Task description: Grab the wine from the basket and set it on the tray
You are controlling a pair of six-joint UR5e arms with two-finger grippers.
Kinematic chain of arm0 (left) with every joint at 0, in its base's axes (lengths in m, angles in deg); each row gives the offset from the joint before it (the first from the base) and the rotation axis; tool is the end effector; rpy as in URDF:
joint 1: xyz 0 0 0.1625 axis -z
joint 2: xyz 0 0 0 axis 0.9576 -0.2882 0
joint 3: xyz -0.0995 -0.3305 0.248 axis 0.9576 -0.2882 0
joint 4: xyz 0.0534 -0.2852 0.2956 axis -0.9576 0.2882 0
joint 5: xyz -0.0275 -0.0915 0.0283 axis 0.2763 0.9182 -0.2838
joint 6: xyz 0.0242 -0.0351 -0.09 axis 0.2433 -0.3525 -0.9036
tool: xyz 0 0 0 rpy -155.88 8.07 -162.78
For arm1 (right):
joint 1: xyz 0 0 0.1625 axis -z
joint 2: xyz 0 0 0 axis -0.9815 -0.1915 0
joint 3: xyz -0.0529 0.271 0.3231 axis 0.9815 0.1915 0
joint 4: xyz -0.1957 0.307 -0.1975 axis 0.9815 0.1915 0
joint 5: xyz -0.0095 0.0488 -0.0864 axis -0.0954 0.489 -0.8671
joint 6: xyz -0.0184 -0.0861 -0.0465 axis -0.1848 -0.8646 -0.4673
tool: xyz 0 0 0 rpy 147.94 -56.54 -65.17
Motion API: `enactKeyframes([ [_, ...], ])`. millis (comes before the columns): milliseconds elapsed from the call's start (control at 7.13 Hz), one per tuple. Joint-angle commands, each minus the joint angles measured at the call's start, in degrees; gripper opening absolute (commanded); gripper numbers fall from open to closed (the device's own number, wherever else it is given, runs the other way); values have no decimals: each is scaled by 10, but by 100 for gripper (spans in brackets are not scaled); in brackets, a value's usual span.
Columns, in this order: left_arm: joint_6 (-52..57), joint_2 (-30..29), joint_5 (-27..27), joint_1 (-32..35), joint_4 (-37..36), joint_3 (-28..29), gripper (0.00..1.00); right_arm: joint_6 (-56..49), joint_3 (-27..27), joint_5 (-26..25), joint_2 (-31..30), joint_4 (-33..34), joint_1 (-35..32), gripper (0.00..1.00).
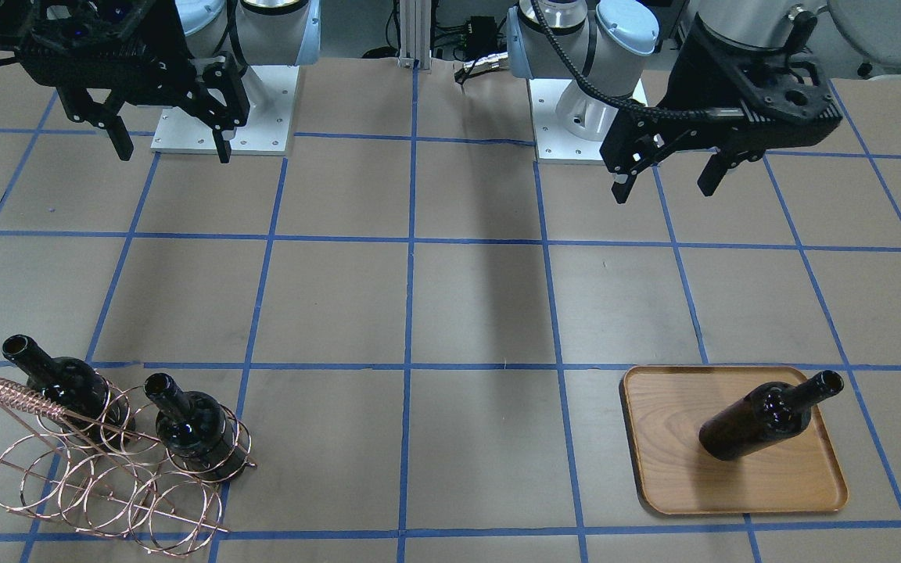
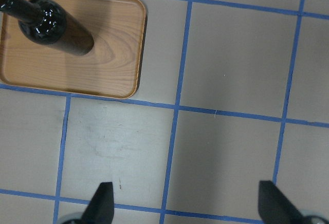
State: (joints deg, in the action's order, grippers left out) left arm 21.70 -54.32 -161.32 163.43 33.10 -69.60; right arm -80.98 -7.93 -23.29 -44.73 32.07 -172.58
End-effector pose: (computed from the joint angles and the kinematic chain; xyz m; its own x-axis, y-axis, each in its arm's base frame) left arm -0.1334 -0.4991 0.5487 -0.9913 -0.1313 0.0001 -0.1305 0.9849 -0.1140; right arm 0.1576 -0.4629 0.5481 -0.9981 -0.0385 0.0490 -0.0456 0.9872 -0.1530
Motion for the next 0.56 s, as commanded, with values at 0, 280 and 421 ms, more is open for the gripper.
enactKeyframes([
  [0, -1, 1, 2, 12, 4, -3, 100, 0, -1, -1, -1, 0, 0, 100],
  [280, 2, 4, 7, 5, 6, 5, 100, 2, -1, 3, -1, -9, 0, 100],
  [421, 10, 3, 2, -1, 2, 6, 100, 0, -1, 4, 0, -8, 1, 100],
])
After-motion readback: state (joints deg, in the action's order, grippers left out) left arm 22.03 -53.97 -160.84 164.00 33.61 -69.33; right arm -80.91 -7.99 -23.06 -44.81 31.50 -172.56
